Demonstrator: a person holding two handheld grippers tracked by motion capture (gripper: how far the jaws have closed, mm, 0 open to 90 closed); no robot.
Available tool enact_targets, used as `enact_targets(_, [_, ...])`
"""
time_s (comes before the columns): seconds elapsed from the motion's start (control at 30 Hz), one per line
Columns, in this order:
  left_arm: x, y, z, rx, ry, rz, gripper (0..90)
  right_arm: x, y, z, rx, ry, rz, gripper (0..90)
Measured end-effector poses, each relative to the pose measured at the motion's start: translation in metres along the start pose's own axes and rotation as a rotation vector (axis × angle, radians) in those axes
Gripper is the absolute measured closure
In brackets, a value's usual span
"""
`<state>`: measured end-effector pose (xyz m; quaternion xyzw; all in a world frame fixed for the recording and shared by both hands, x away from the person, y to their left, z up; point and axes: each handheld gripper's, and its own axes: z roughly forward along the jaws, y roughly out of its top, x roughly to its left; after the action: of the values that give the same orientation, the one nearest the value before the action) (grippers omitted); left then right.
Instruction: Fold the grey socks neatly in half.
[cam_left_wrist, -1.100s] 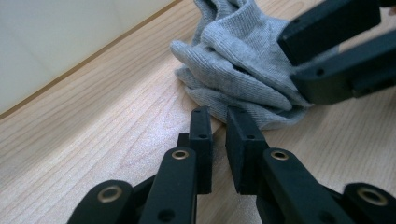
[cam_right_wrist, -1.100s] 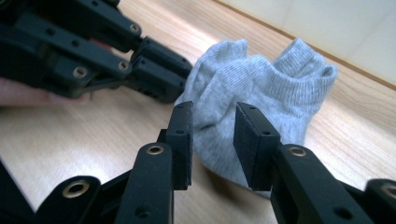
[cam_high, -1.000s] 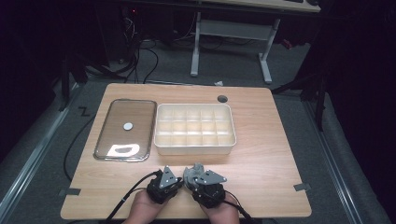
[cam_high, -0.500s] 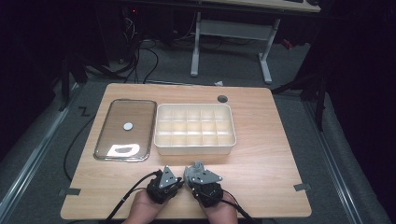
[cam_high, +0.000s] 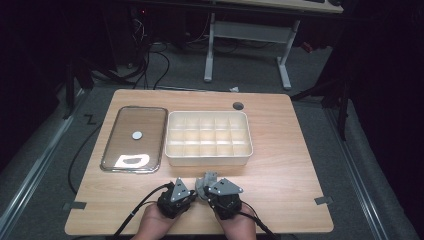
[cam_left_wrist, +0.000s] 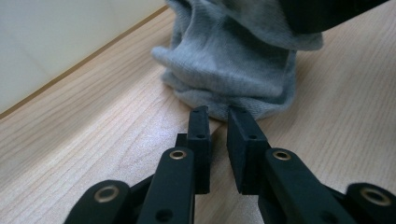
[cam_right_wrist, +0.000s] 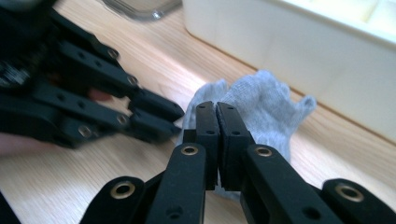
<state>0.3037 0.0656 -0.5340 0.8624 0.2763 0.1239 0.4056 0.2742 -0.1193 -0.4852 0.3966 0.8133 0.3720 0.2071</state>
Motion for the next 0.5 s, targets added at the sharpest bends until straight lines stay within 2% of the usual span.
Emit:
enact_targets(0.23, [0.001, 0.0, 0.0, 0.0, -0.022, 0.002, 79.9, 0.004, 0.002, 0.015, 0.009, 0.042, 0.009, 89.1])
enact_targets(0.33, [0.001, 0.0, 0.0, 0.003, -0.03, 0.005, 80.1, 0.005, -0.005, 0.025, 0.036, 0.078, 0.018, 89.1])
enact_targets(0.5, [0.003, -0.001, -0.001, 0.002, -0.027, -0.01, 80.2, 0.004, -0.018, 0.032, 0.059, 0.088, 0.036, 89.2])
